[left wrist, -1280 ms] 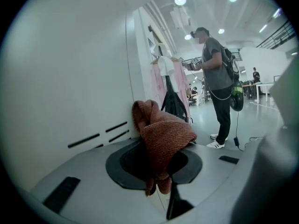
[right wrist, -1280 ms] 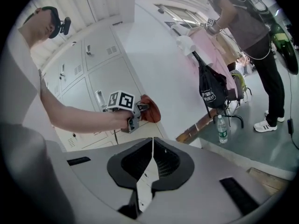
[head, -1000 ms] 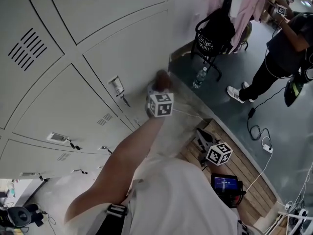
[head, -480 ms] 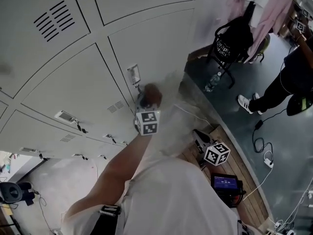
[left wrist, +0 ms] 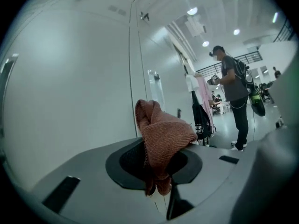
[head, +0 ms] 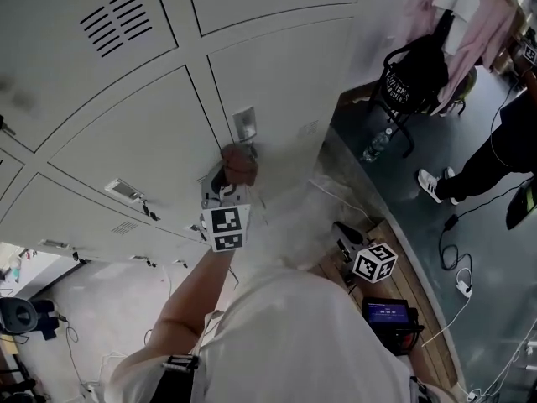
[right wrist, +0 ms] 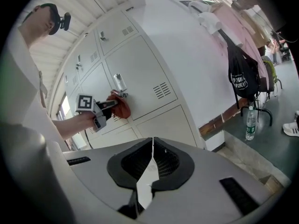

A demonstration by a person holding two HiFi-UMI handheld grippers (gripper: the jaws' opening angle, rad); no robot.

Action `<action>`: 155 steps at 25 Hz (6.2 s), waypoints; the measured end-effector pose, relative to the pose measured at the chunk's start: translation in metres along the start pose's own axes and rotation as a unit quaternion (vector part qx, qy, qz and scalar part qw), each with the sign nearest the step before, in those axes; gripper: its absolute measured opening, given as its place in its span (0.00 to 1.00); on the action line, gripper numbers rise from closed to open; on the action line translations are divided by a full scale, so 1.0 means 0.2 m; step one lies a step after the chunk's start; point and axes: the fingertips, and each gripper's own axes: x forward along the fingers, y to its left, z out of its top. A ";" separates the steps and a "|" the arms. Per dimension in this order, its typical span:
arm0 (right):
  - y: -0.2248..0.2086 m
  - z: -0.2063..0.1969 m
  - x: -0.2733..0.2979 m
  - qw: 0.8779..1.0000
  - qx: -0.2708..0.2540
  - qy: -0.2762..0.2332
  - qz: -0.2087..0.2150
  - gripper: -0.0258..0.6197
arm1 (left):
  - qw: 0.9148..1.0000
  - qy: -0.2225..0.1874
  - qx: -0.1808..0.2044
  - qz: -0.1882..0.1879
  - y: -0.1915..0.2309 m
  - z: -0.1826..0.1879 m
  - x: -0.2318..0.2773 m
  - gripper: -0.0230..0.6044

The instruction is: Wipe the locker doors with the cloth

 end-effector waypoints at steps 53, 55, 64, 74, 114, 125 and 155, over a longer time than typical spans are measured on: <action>-0.05 -0.03 -0.05 1.000 0.008 0.012 0.006 0.07 | 0.998 -0.002 -0.062 -0.001 -0.16 0.50 0.08 0.16; -0.03 -0.03 -0.02 1.000 0.005 0.018 0.017 0.07 | 0.998 0.000 -0.060 0.030 -0.04 0.49 0.01 0.16; 0.07 -0.03 0.08 0.998 -0.006 0.024 0.051 0.07 | 0.995 -0.059 -0.051 0.055 0.15 0.76 -0.11 0.16; -0.08 0.00 -0.14 1.000 0.015 -0.021 -0.013 0.07 | 0.996 -0.087 0.005 -0.015 -0.36 0.96 0.33 0.16; 0.12 -0.06 0.08 0.997 0.001 0.028 0.078 0.07 | 0.978 -0.107 -0.009 0.179 0.18 0.98 -0.21 0.16; 0.07 -0.06 0.01 0.999 0.008 0.012 0.052 0.07 | 0.980 -0.130 -0.006 0.150 0.01 1.11 0.01 0.16; -0.15 -0.05 -0.35 0.993 0.072 -0.064 -0.060 0.07 | 0.991 -0.127 -0.035 -0.037 -0.59 1.45 0.51 0.16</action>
